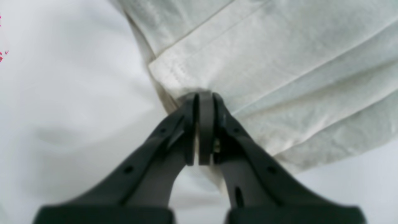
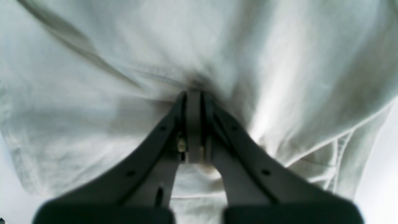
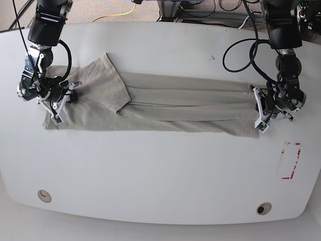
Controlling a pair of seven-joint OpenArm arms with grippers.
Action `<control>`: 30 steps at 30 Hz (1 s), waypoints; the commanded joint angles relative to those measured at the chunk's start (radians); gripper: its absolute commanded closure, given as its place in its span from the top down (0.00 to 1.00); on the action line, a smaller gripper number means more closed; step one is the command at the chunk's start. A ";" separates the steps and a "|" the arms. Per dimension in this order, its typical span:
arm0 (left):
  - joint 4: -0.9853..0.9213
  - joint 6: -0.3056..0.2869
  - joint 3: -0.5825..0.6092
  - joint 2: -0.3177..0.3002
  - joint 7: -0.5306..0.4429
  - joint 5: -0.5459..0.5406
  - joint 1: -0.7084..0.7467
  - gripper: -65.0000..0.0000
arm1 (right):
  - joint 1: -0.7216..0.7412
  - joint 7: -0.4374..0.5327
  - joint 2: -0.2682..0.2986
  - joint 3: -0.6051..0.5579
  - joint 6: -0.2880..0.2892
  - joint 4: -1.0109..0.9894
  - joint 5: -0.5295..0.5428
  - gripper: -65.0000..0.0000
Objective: Layout the t-shirt on the table in an organized manner, then fold the t-shirt properly
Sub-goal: 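Pull the folded strip with both grippers away from the robot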
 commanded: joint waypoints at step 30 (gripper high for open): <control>0.344 0.010 -0.105 -0.033 0.182 0.012 -0.020 0.62 | 0.002 -0.035 0.022 -0.018 -0.017 -0.011 -0.071 0.02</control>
